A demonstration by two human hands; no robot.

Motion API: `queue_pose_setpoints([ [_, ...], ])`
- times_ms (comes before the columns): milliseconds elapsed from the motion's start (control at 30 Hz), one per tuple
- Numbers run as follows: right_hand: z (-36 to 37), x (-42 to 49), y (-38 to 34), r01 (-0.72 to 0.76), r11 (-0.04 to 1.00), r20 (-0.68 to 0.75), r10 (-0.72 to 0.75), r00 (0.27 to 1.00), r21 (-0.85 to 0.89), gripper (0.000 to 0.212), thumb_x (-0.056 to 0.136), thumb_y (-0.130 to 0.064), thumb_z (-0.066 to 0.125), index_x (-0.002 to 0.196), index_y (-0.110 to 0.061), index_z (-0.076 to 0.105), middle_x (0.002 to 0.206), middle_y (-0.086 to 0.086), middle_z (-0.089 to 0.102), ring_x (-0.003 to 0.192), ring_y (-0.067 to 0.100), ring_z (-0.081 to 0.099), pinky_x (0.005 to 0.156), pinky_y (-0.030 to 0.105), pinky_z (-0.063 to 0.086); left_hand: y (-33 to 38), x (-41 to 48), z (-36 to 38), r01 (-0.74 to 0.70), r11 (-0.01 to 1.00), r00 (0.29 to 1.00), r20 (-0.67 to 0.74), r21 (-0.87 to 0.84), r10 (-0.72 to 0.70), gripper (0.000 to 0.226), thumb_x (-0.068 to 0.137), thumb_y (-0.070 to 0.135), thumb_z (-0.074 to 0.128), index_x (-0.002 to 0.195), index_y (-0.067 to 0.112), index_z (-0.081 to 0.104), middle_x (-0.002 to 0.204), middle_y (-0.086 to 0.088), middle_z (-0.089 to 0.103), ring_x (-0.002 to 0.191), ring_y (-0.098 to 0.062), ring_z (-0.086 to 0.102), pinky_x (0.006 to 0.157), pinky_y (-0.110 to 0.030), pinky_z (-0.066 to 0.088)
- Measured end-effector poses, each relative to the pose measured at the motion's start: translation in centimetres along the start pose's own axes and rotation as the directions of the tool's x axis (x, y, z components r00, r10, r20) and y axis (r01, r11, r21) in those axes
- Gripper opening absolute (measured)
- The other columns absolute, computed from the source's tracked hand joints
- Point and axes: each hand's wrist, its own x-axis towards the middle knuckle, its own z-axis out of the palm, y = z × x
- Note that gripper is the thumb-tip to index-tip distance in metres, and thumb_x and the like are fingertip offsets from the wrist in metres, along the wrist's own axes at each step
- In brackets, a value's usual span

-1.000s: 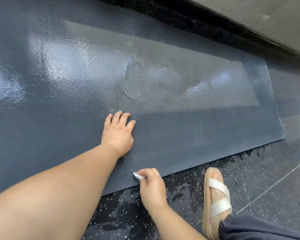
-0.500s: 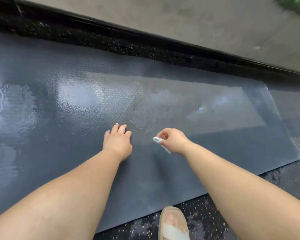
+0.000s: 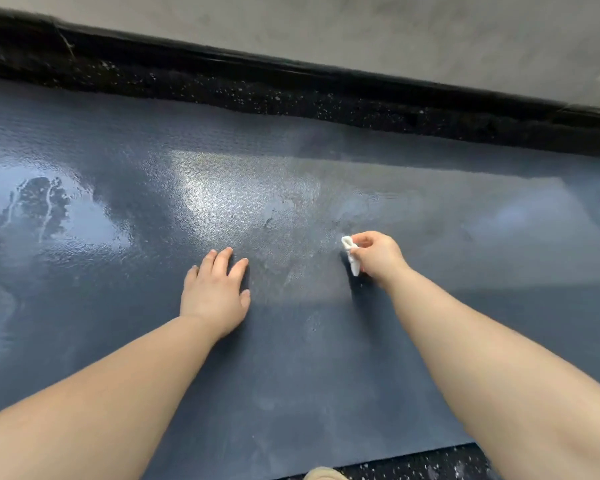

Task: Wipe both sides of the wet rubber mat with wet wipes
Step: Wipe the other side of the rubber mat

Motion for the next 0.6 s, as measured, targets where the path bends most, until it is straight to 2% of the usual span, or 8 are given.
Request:
queue_pose_setpoints([
  [67,-0.2,1.4,1.2,-0.009,0.999,-0.102,0.014,0.995,0.046,0.013,0.088,-0.027,0.061,0.096,-0.017,0.064,0.08,0.001,0.062,0.063,0.016,0.056,0.063,0.032,0.05,0.2,0.8,0.1,0.021,0.999,0.999,-0.03,0.036,-0.02,0.059,0.095,0.049,0.036,0.148,0.03,0.02,0.157,-0.001,0.013,0.144,-0.022,0.008,0.114,-0.042,0.013],
  [133,-1.0,3.1,2.0,-0.004,0.998,-0.211,0.018,0.977,0.067,0.02,0.09,-0.03,0.058,0.098,-0.015,0.066,0.077,0.004,0.062,0.059,0.019,0.054,0.062,0.033,0.051,0.6,1.9,0.2,0.06,0.998,0.997,-0.059,0.035,-0.058,0.058,0.095,0.05,0.035,0.148,0.031,0.021,0.157,0.0,0.014,0.144,-0.021,0.008,0.114,-0.042,0.01],
  [200,-1.9,5.0,2.7,-0.004,1.0,-0.34,0.013,0.94,0.028,0.021,0.091,-0.027,0.055,0.102,-0.013,0.067,0.09,0.012,0.065,0.075,0.026,0.059,0.076,0.036,0.051,1.2,2.8,0.4,0.092,0.996,0.992,-0.089,0.016,-0.091,0.056,0.095,0.048,0.037,0.147,0.03,0.028,0.156,0.001,0.019,0.143,-0.021,0.012,0.114,-0.042,0.011],
  [233,-2.3,5.8,3.0,-0.013,1.0,-0.401,0.01,0.916,-0.005,0.02,0.092,-0.023,0.054,0.103,-0.013,0.067,0.101,0.014,0.064,0.085,0.028,0.06,0.08,0.031,0.048,1.5,3.1,0.6,0.098,0.995,0.989,-0.11,0.004,-0.097,0.054,0.094,0.046,0.04,0.145,0.029,0.033,0.155,0.0,0.024,0.142,-0.022,0.016,0.113,-0.043,0.012],
  [333,-2.5,7.2,3.1,-0.061,0.995,-0.475,0.015,0.88,-0.081,0.02,0.093,-0.015,0.051,0.106,-0.014,0.065,0.117,0.011,0.059,0.1,0.027,0.057,0.075,0.024,0.037,1.6,3.2,1.5,0.064,0.993,0.966,-0.245,-0.097,-0.087,0.047,0.091,0.039,0.048,0.132,0.017,0.056,0.142,-0.012,0.046,0.134,-0.033,0.037,0.109,-0.053,0.022],
  [433,-0.3,6.4,1.5,-0.033,0.973,-0.394,-0.061,0.917,-0.227,0.025,0.091,-0.012,0.049,0.11,-0.017,0.065,0.118,0.009,0.057,0.104,0.027,0.056,0.084,0.028,0.04,1.5,2.6,2.4,0.002,0.991,0.925,-0.375,-0.135,-0.053,0.055,0.087,0.04,0.035,0.123,0.01,0.063,0.133,-0.018,0.054,0.126,-0.039,0.046,0.105,-0.058,0.028],
  [533,5.4,2.9,-0.5,0.221,0.887,-0.152,-0.304,0.94,-0.406,0.028,0.088,-0.012,0.05,0.11,-0.02,0.066,0.113,0.009,0.054,0.101,0.028,0.056,0.086,0.029,0.038,1.5,2.8,2.6,0.004,0.991,0.914,-0.401,-0.133,-0.058,0.054,0.086,0.039,0.034,0.123,0.01,0.063,0.133,-0.017,0.054,0.126,-0.038,0.046,0.106,-0.057,0.027],
  [600,9.5,-0.1,-1.6,0.424,0.795,0.064,-0.442,0.895,-0.433,0.026,0.087,-0.015,0.052,0.108,-0.02,0.066,0.109,0.009,0.054,0.097,0.03,0.057,0.084,0.033,0.04,1.5,2.7,2.7,0.003,0.992,0.91,-0.41,-0.127,-0.055,0.054,0.086,0.038,0.036,0.122,0.009,0.063,0.133,-0.017,0.054,0.126,-0.039,0.046,0.105,-0.057,0.027],
])
